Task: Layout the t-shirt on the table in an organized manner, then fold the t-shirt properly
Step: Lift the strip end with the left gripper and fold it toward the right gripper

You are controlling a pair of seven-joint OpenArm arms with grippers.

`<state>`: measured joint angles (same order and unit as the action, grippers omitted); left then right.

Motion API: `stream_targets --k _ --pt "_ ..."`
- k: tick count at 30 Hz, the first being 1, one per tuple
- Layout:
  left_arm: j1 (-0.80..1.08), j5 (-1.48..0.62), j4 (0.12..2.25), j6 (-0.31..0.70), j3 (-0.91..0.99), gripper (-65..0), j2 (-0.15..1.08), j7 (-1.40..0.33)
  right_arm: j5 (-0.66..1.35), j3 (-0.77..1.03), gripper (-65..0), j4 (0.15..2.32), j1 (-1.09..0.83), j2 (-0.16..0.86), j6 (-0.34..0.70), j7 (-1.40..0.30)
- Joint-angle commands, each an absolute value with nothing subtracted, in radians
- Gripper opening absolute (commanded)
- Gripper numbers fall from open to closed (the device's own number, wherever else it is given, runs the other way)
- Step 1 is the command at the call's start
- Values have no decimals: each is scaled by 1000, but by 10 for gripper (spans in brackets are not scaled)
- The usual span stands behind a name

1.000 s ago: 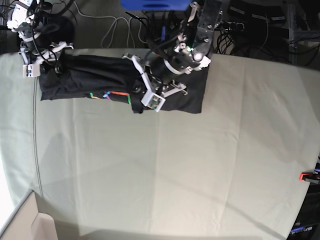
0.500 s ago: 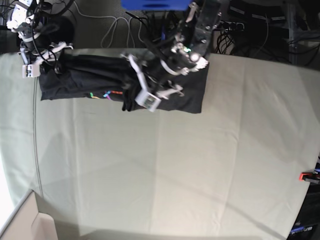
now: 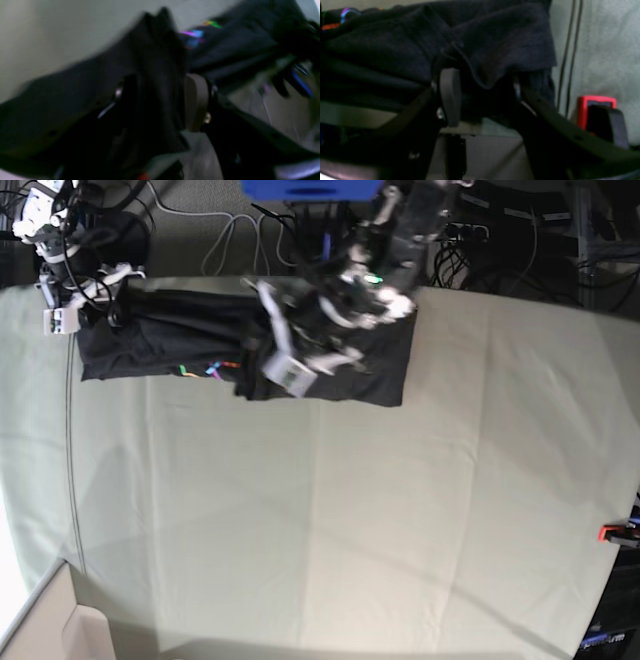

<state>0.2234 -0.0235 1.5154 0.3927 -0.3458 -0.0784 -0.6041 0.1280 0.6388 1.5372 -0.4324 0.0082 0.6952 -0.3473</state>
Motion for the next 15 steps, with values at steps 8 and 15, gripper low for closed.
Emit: stream_targets --k 8,15 --pt "154 -42 1480 404 -518 -353 -22 -582 140 648 -384 1557 -437 21 698 -325" --pt "180 -44 1655 404 -521 -353 36 -582 142 705 -379 1566 -435 19 698 -325"
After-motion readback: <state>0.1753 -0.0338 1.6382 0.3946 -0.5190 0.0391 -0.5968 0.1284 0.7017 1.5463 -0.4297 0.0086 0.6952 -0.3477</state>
